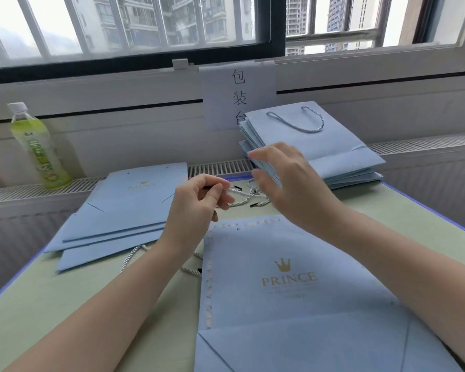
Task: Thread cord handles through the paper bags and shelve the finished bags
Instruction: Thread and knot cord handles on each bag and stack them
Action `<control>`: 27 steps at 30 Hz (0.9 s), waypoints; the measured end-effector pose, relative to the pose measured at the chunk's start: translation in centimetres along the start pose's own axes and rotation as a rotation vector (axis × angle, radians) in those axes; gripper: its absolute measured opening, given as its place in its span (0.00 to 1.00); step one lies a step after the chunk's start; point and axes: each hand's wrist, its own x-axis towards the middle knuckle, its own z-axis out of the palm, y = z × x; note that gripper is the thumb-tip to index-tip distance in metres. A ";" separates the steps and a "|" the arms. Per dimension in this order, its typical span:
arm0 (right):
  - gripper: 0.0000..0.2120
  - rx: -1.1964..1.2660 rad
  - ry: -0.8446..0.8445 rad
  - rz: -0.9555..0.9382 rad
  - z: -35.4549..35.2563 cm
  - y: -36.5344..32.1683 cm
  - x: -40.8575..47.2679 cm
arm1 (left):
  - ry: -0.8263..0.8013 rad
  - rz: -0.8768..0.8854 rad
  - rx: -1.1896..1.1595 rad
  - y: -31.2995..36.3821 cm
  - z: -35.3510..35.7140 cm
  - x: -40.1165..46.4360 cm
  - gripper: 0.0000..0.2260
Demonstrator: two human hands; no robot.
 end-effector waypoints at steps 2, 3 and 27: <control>0.18 0.036 -0.196 0.010 1.1 -0.5 -0.8 | -0.119 0.011 -0.014 0.3 0.6 -0.4 0.14; 0.19 0.036 -0.290 0.041 1.6 -0.6 -1.1 | -0.162 0.024 -0.011 0.4 0.8 -0.5 0.17; 0.03 0.258 -0.158 0.076 2.2 0.3 -1.1 | -0.156 0.227 0.531 -1.9 0.2 -0.2 0.04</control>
